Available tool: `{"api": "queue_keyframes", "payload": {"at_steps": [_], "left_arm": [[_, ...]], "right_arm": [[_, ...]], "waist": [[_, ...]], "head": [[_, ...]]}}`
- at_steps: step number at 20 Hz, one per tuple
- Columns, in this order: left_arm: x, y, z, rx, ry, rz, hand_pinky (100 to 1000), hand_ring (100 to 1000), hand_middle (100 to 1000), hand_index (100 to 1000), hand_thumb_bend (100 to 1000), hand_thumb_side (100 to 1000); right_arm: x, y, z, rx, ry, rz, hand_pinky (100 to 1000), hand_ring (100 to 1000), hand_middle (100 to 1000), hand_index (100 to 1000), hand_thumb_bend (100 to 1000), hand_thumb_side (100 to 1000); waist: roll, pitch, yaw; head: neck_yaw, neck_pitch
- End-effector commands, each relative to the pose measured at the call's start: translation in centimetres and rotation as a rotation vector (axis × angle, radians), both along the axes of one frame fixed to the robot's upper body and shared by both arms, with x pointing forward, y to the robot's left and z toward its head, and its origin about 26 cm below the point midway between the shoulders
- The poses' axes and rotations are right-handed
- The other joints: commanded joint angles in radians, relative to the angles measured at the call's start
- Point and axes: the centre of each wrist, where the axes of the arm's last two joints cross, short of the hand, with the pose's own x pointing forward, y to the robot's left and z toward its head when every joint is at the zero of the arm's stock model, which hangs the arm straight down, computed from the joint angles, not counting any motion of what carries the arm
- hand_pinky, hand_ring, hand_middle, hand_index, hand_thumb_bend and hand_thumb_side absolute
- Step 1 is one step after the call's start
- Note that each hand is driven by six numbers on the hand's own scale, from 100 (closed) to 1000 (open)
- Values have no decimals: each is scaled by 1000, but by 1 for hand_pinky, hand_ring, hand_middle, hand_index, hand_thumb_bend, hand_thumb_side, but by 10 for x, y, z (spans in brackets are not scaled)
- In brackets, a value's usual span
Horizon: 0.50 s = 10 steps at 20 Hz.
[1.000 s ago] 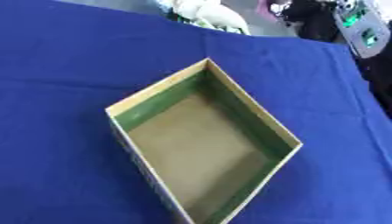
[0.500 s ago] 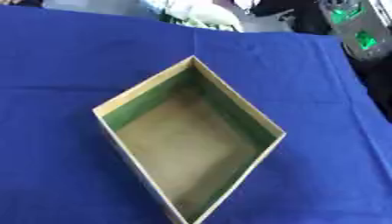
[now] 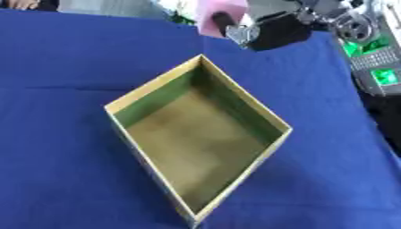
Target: Pick up objects on the table and place them in the box.
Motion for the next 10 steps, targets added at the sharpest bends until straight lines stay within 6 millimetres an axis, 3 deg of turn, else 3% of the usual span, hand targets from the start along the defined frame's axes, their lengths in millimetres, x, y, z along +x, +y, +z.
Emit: {"api": "queue_keyframes", "payload": {"at_steps": [1, 10], "left_arm": [[-3, 5, 10, 20, -33, 13, 945, 857, 1000, 679, 100, 902], [-2, 5, 11, 16, -43, 22, 945, 857, 1000, 678, 100, 902]], "right_arm": [[-2, 6, -4, -2, 21, 29, 633, 752, 504, 653, 100, 609], [17, 19, -56, -41, 238, 62, 606, 745, 507, 651, 100, 609]], "waist": [[9, -21, 0], [3, -16, 9]], "head": [[13, 12], [21, 11]]}}
